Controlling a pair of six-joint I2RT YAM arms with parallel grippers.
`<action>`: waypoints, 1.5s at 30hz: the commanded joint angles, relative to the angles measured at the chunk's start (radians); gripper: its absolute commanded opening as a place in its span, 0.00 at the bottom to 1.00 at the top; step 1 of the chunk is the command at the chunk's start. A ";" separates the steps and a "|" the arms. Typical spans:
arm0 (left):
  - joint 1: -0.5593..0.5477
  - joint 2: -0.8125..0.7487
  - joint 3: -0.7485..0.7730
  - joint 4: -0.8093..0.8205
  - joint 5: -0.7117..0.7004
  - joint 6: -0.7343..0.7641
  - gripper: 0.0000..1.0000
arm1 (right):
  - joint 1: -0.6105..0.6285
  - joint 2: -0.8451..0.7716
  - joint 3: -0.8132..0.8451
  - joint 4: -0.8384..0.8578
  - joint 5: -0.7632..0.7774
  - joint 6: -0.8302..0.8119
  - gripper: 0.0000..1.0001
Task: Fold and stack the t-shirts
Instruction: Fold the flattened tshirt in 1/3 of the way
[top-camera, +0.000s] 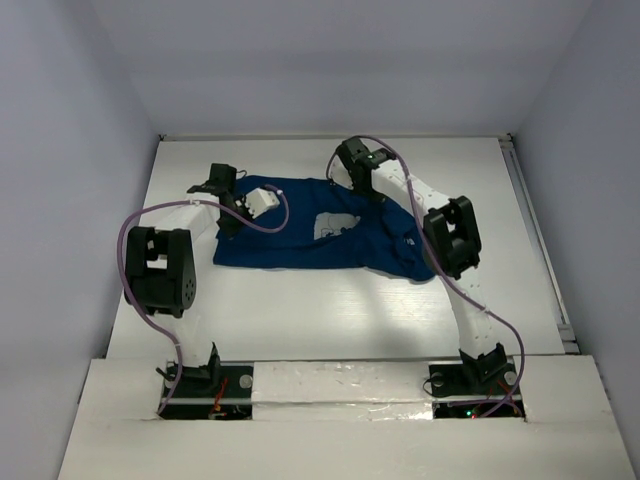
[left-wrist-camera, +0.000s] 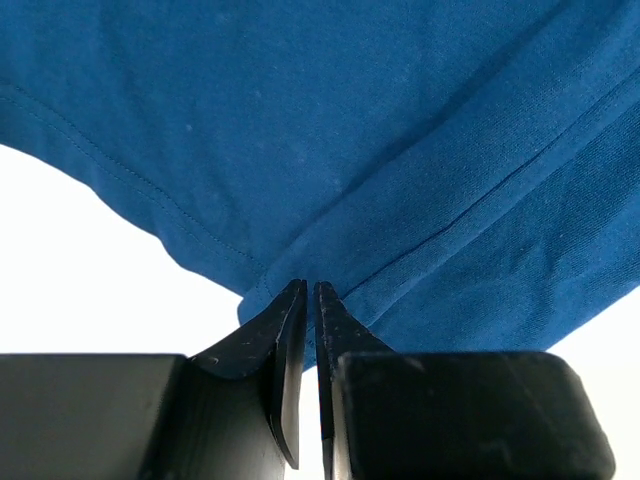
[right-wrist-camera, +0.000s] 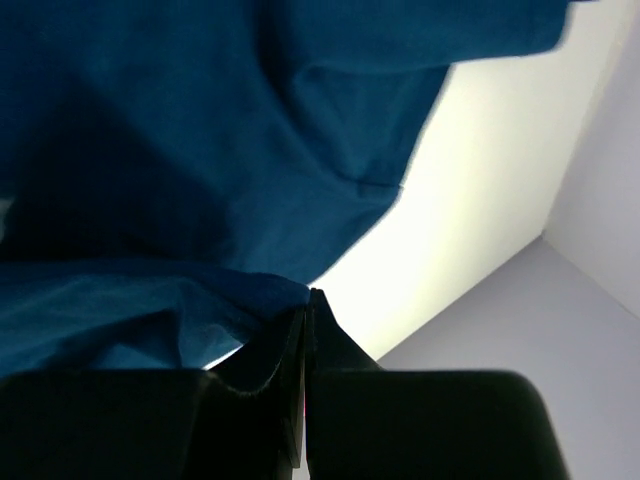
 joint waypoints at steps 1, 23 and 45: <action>0.008 -0.060 -0.012 0.002 0.025 -0.010 0.06 | 0.012 -0.046 -0.046 0.072 -0.018 -0.072 0.00; 0.008 -0.037 0.008 0.010 0.050 -0.025 0.05 | 0.104 -0.018 0.040 0.101 -0.030 -0.092 0.00; 0.008 -0.088 -0.027 0.002 0.070 -0.033 0.07 | 0.095 -0.194 -0.244 0.135 0.087 0.061 0.41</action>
